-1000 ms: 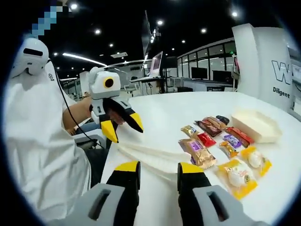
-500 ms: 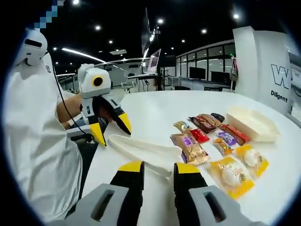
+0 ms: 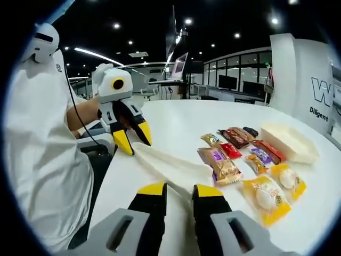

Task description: Place the target food into the container with the food tongs after gripping and lifting it, then release it inside without dropping or visibly crushing the food.

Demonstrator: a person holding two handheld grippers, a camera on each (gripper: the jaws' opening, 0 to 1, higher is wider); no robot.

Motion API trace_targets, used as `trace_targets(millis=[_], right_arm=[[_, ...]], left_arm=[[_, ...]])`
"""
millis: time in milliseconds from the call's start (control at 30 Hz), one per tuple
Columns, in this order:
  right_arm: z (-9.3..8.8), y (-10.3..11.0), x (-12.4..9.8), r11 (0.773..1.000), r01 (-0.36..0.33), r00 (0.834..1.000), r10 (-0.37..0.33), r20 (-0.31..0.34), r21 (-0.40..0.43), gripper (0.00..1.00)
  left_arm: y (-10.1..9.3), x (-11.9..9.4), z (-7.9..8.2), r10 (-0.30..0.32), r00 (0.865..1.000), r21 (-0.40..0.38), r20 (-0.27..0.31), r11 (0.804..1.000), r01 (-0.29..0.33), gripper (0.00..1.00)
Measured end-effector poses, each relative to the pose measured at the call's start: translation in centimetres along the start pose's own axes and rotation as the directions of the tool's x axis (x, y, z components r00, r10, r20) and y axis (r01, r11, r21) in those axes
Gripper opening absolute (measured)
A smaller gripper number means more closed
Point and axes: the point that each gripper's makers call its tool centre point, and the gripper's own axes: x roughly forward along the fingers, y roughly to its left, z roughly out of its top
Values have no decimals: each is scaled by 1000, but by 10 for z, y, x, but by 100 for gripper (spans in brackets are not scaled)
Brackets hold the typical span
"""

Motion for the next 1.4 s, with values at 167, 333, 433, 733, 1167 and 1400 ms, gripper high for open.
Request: trace_targets(millis=[167, 333, 433, 733, 1167, 1400], right_arm=[[-2, 3, -2, 1000, -6, 1000, 6, 4, 0, 11], [-2, 5, -4, 1000, -6, 1000, 6, 10, 0, 9], [-4, 6, -4, 1000, -6, 1000, 6, 13, 0, 8], [-3, 7, -4, 1000, -4, 1000, 4, 18, 3, 6], [-3, 10, -2, 1000, -16, 1000, 16, 22, -1, 4], [-2, 10, -1, 1000, -13, 1000, 13, 28, 9, 4]], left_arm=[[3, 1, 1, 2, 1000, 5, 0, 1000, -2, 16], [8, 4, 3, 9, 1000, 13, -4, 1000, -9, 16], [10, 5, 4, 11, 1000, 18, -7, 1000, -10, 16], [17, 9, 5, 14, 1000, 8, -2, 1000, -14, 18], [25, 15, 8, 17, 1000, -1, -2, 1000, -17, 20], [27, 17, 9, 14, 1000, -5, 0, 1000, -14, 21]])
